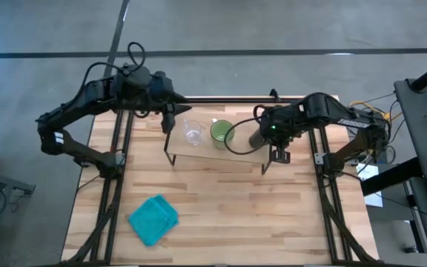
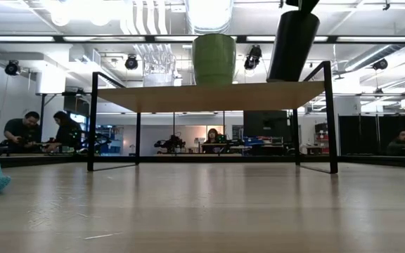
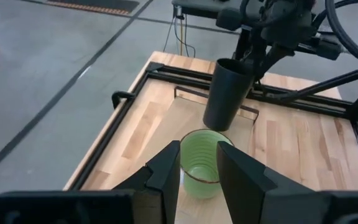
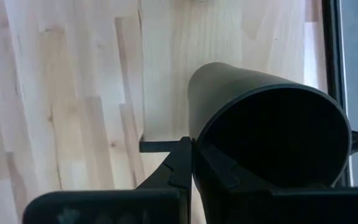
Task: Stack small to large cups/mugs on shelf
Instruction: Put the black cup on the shelf
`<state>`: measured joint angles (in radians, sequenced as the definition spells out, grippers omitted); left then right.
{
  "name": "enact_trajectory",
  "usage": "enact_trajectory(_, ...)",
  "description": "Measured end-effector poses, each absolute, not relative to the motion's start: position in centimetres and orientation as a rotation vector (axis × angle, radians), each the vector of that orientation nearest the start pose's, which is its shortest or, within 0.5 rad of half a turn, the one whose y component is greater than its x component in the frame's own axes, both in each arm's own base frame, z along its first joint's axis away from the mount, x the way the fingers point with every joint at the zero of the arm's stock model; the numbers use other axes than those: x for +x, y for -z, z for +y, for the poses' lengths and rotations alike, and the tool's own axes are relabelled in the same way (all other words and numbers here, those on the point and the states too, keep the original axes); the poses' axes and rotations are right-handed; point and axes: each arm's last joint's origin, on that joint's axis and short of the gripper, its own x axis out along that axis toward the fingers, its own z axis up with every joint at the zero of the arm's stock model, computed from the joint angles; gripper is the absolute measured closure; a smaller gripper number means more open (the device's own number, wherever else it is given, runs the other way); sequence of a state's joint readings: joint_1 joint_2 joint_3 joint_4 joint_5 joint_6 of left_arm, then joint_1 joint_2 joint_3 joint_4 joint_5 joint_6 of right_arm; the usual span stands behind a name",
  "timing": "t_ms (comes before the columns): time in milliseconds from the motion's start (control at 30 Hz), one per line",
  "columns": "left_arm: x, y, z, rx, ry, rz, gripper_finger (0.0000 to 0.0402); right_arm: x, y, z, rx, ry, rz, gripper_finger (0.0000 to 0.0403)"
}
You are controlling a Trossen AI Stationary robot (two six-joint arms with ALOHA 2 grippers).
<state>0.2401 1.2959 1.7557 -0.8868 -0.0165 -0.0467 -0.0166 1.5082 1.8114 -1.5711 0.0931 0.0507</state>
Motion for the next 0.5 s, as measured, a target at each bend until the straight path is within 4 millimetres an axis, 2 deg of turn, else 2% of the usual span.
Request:
enact_trajectory(133, 24.4, -47.5, 5.8, -0.099, -0.225, 0.402, 0.0311, 24.8, -40.5, -0.8, 0.016, 0.095, 1.266, 0.0394)
enact_trajectory(300, 28.2, -47.7, 5.7, -0.082, -0.129, 0.243, 0.0311, 24.8, -40.5, -0.8, 0.009, 0.087, 1.267, 0.0394)
enact_trajectory(500, 31.8, -45.8, 6.4, -0.084, -0.127, 0.248, 0.0311, 24.8, -40.5, -0.8, -0.002, 0.078, 1.267, 0.0394)
